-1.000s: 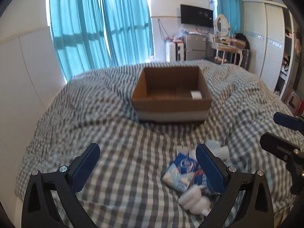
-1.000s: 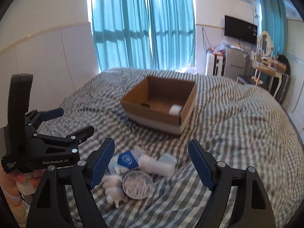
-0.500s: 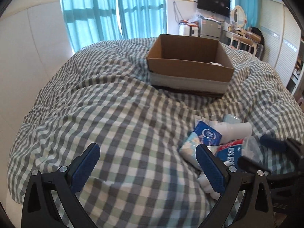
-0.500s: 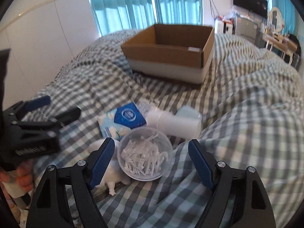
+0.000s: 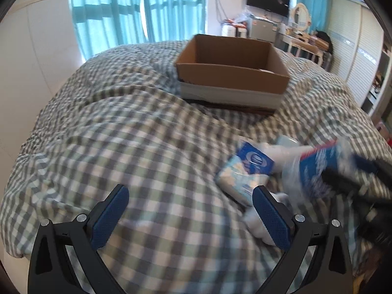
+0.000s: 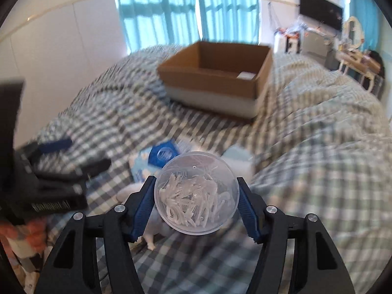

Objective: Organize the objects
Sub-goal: 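Grasp the clear swab tub with the right tool while the left tool grasps the white plush toy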

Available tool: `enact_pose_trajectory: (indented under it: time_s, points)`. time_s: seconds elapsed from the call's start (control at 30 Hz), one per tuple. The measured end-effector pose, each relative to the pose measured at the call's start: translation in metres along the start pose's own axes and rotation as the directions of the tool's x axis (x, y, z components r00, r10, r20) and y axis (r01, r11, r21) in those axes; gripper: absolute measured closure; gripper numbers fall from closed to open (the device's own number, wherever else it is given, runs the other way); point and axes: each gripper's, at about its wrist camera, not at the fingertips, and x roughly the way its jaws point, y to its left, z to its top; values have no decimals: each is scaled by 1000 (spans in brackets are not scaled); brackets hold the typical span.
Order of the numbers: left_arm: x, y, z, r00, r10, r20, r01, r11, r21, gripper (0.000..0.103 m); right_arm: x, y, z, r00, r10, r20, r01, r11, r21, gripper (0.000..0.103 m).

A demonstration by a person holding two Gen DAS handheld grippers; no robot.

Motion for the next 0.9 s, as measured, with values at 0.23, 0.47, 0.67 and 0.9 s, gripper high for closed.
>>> enact_pose_trajectory:
  time_s: [0.23, 0.47, 0.67, 0.9]
  points:
    - [1, -47, -13, 999, -43, 2, 42, 991, 125, 0, -26, -9, 10, 996, -61, 67, 60, 998, 7, 40]
    - [19, -77, -26, 996, -85, -39, 92, 976, 197, 5, -21, -11, 5, 996, -67, 51, 67, 998, 6, 40]
    - [34, -83, -33, 991, -100, -87, 116, 969, 217, 35, -23, -17, 0, 997, -61, 52, 60, 998, 22, 40]
    - [22, -76, -32, 989, -128, -74, 140, 970, 199, 35, -26, -16, -1, 996, -68, 58, 67, 998, 20, 40]
